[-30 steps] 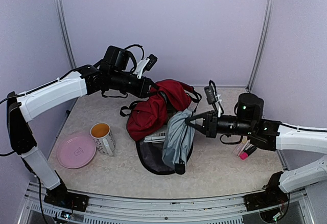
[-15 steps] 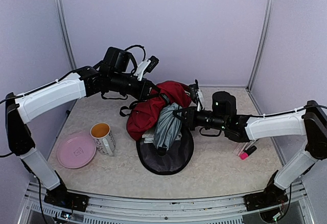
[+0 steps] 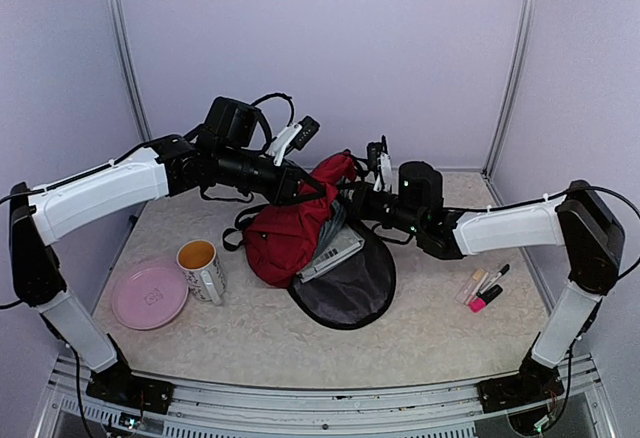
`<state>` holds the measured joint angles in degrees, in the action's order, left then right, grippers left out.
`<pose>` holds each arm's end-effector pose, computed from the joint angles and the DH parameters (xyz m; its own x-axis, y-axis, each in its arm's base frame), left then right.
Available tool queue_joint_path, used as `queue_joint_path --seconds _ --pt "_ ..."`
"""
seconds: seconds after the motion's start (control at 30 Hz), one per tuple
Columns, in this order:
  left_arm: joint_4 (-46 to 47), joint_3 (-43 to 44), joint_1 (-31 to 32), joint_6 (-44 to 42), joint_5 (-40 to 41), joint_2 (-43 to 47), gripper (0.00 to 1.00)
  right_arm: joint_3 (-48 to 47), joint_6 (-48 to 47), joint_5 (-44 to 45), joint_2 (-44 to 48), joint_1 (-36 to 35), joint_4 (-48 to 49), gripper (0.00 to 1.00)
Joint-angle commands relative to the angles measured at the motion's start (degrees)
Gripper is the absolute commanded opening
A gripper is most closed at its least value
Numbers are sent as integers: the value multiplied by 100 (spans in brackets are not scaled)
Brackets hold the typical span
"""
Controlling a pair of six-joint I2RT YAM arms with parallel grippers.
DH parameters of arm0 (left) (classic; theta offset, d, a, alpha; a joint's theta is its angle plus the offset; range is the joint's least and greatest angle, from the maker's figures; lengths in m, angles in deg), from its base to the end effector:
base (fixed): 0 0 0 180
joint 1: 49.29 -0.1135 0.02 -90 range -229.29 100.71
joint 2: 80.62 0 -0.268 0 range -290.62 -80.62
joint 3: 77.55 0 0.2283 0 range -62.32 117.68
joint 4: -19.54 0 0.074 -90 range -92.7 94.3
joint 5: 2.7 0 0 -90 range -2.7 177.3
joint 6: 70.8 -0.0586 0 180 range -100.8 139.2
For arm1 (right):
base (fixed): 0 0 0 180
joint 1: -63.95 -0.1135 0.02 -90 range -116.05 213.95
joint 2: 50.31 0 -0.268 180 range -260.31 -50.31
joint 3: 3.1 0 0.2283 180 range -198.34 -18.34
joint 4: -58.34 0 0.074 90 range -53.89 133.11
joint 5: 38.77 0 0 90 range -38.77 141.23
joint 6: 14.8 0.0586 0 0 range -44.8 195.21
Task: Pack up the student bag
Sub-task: Place the pencil case in the largest pocket of the bag, then adjust the student bag at the center of the board.
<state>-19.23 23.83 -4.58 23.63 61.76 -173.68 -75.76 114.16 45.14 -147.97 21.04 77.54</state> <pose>0.2449 -0.2780 0.3499 -0.4285 0.3261 -0.8426 0.8684 0.4062 -0.2844 0.2845 0.2730 0.2693 -0.5318 0.3592 -0.7669 -0.5400 0.5537 0.6339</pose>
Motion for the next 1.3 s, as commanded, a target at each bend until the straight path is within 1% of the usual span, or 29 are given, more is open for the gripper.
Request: queue_joint_path --seconds 0.0,0.13,0.23,0.3,0.37,0.4,0.43,0.53,0.63,0.7,0.77,0.87,1.0,1.07,1.13,1.17,1.2,1.27 --pt "602 -10 190 -44 -1074 481 0 -437 316 735 -325 -269 1244 0" --pt "641 -17 192 -14 -1203 494 0 -494 503 749 -718 -382 1452 0" --pt "753 -59 176 50 -1335 585 0 -358 444 1028 -921 -384 1391 0" --pt "852 -112 123 125 -1340 669 0 -374 338 1182 -1051 -376 1007 0" --pt "1001 -177 5 270 -1323 724 0 -426 350 1142 -1103 -375 484 0" --pt "1047 -199 -61 338 -1292 730 0 -407 346 1069 -1101 -373 321 2" --pt "1075 -211 -112 392 -1230 733 0 -368 307 1042 -1078 -375 190 8" --pt "1039 -213 -209 467 -972 715 0 -308 173 834 -858 -374 -511 26" --pt "1002 -204 -250 504 -793 675 0 -196 -4 706 -413 -375 -1152 45" --pt "950 -187 -268 507 -688 647 0 -191 -169 588 -84 -382 -1634 52" --pt "903 -162 -286 517 -626 612 0 -238 -276 457 240 -392 -2188 61" --pt "881 -151 -312 525 -549 571 0 -166 -358 308 759 -392 -2837 65" --pt "870 -153 -318 516 -509 520 0 424 -231 293 1649 -391 -3128 66" --pt "861 -151 -322 507 -490 508 0 624 -133 379 1923 -387 -3385 67" --pt "848 -151 -322 494 -472 499 0 738 -4 657 2068 -391 -3827 70" --pt "844 -155 -322 490 -461 503 0 805 96 804 2108 -393 -4039 74" --pt "841 -149 -322 481 -456 501 0 1009 228 883 2154 -392 -4264 82" --pt "842 -151 -322 473 -463 498 0 1245 278 590 2128 -389 -4113 85"
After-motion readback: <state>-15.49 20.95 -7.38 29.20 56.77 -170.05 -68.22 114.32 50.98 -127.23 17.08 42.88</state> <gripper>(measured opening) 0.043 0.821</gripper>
